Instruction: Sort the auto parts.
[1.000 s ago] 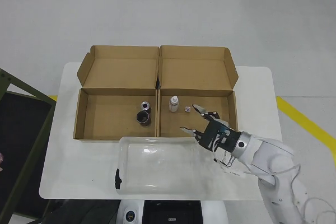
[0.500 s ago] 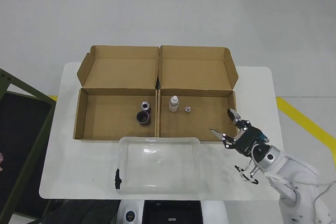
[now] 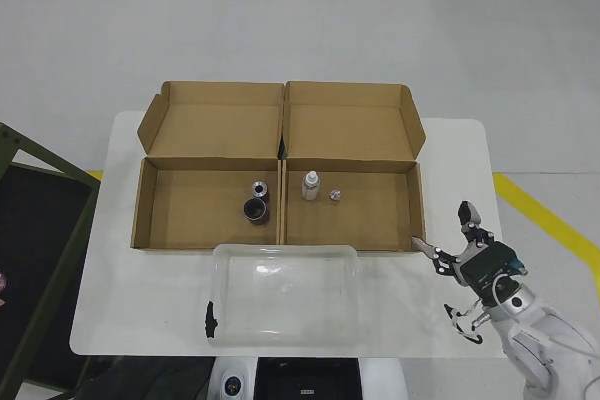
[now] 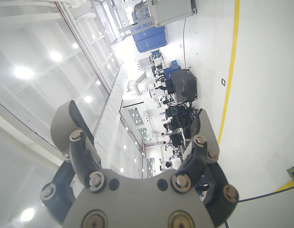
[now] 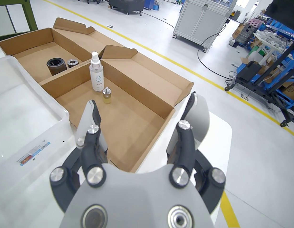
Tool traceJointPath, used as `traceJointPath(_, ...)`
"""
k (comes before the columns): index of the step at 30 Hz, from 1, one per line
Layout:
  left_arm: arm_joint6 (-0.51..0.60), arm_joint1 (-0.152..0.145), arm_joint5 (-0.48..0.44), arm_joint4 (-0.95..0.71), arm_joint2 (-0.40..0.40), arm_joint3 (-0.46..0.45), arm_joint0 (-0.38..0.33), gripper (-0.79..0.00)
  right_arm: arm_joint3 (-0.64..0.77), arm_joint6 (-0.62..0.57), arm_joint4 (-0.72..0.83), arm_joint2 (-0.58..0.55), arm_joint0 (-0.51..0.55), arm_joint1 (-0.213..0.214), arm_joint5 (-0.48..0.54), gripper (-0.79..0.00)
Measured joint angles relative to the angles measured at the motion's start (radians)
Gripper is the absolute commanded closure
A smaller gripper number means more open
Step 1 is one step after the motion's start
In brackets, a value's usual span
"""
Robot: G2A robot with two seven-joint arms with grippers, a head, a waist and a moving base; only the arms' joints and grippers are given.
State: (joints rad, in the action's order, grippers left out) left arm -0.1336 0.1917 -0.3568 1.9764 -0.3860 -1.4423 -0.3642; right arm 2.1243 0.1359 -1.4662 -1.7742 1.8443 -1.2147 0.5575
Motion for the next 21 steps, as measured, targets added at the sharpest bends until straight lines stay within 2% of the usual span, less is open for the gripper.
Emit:
traceJointPath(3, 0.0, 0.0, 0.0, 0.0, 0.0, 0.0, 0.0, -0.785, 0.002, 0.024, -0.007, -0.017, 0.029, 0.001, -0.009, -0.785)
traceJointPath(11, 0.0, 0.0, 0.0, 0.0, 0.0, 0.0, 0.0, -0.785, 0.01, 0.074, -0.006, -0.05, 0.086, 0.003, -0.035, -0.785)
traceJointPath(21, 0.0, 0.0, 0.0, 0.0, 0.0, 0.0, 0.0, -0.785, 0.004, 0.09, 0.004, -0.06, 0.096, 0.004, -0.037, -0.785)
